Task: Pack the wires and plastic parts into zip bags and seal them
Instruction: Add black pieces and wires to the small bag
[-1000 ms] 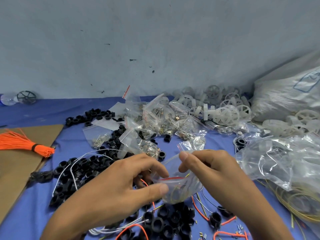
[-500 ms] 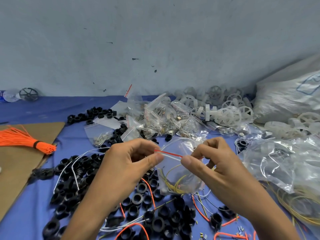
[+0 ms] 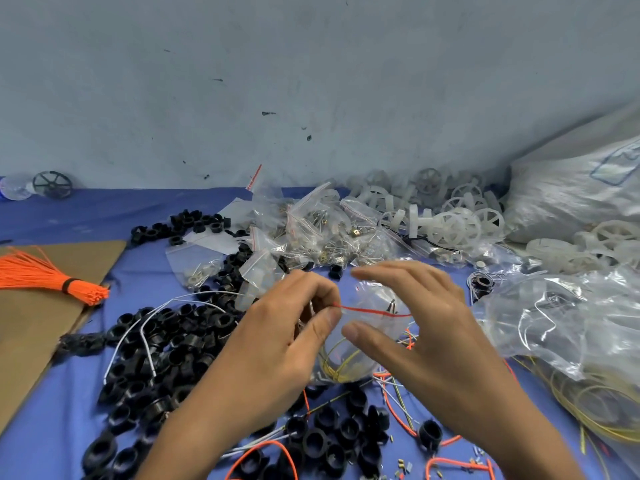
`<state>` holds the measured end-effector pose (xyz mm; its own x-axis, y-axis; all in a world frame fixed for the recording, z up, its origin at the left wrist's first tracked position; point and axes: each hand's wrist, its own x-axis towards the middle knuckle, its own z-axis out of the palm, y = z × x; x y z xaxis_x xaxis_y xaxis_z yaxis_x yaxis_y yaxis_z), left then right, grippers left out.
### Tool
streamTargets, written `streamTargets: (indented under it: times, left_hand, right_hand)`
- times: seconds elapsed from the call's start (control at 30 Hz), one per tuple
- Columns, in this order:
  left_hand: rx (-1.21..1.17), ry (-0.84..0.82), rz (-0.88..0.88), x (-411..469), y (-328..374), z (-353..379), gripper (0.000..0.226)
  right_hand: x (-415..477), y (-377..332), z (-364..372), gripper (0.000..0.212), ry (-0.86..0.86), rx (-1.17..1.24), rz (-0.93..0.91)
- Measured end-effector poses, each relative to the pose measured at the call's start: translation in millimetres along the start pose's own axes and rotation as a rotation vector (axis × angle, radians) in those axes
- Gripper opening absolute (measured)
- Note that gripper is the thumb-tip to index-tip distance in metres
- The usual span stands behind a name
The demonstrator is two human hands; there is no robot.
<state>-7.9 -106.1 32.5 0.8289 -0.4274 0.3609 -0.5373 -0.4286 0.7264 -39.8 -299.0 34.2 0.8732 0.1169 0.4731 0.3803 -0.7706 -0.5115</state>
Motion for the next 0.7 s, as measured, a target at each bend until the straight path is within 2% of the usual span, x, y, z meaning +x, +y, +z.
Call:
streamTargets:
  times: [0.1, 0.17, 0.27, 0.4, 0.57, 0.7]
  left_hand:
    - [-0.016, -0.024, 0.020, -1.2, 3.8, -0.6, 0.006]
    - [-0.046, -0.031, 0.017, -1.5, 4.0, -0.7, 0.006]
    - [-0.067, -0.025, 0.019, -1.6, 2.6, -0.7, 0.004]
    - [-0.036, -0.016, 0.030, -2.0, 1.1, -0.9, 0.003]
    - [-0.025, 0.027, -0.002, -1.6, -6.5, -4.6, 0.005]
    - [-0.002, 0.024, -0.002, -2.3, -6.0, -2.6, 0.006]
  right_hand:
    - [-1.1, -2.6, 1.7, 0.015, 0.006, 0.006, -0.008]
    - [-1.4, -2.3, 1.8, 0.008, 0.014, 0.054, -0.001]
    - [-1.6, -2.5, 1.5, 0.006, 0.029, 0.128, 0.013]
    - [-1.5, -2.8, 2.7, 0.005, 0.034, 0.090, 0.007]
    - [-1.0, 3.7, 0.1, 0.015, -0.012, 0.064, 0.031]
    - [-1.0, 5.7, 2.8, 0.004, 0.015, 0.072, 0.024]
